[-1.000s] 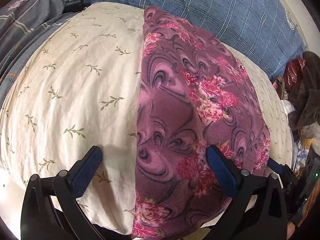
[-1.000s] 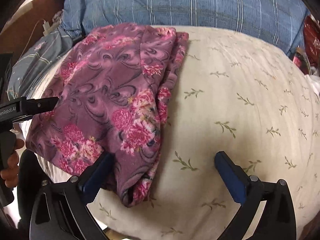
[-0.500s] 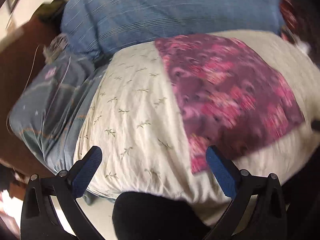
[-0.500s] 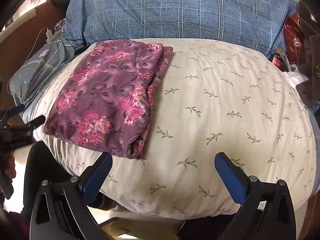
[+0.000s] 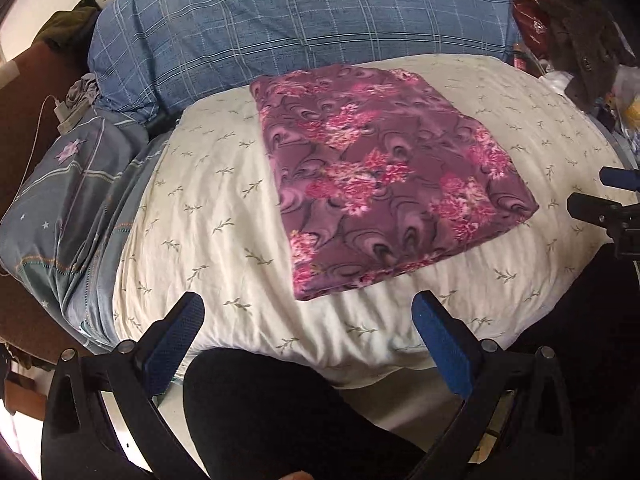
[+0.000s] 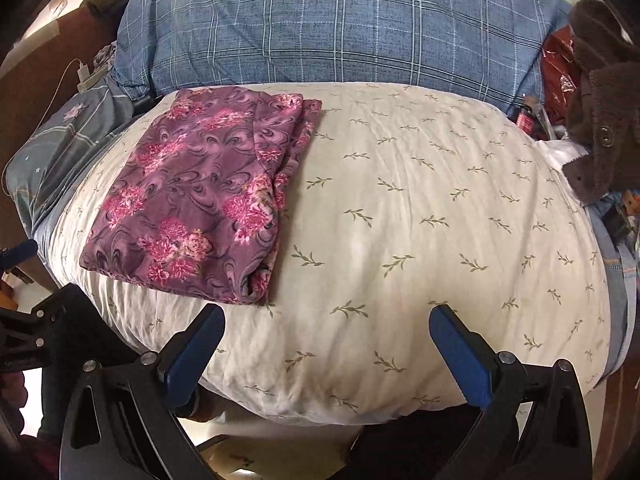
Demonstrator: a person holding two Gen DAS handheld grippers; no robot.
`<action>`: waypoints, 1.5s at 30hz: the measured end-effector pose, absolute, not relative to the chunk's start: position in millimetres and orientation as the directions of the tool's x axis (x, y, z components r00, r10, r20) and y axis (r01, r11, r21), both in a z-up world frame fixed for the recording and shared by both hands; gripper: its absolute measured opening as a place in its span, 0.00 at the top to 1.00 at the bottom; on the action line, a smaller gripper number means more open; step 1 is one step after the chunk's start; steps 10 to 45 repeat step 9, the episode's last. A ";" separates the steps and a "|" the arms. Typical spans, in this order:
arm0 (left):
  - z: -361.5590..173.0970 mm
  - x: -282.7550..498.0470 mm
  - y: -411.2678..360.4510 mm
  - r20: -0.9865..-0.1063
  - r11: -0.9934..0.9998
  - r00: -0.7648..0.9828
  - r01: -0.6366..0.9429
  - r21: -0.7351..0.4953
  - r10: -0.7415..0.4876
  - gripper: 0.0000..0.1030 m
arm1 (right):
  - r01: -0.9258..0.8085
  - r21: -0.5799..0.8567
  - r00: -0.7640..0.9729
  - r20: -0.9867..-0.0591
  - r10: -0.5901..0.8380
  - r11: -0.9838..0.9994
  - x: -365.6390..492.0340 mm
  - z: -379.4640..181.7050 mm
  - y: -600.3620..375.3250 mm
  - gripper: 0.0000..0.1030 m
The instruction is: Fold small clothes
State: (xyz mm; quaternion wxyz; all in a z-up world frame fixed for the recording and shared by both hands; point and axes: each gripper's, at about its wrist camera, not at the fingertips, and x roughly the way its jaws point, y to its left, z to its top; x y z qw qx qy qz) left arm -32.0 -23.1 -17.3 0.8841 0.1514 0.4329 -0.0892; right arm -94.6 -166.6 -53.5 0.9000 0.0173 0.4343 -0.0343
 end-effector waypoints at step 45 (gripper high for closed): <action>-4.1 -35.6 -42.6 -0.776 0.934 0.627 0.313 0.175 -0.065 0.00 | 0.116 0.002 0.607 -0.792 -0.070 0.993 -99.9 -55.8 -175.5 0.00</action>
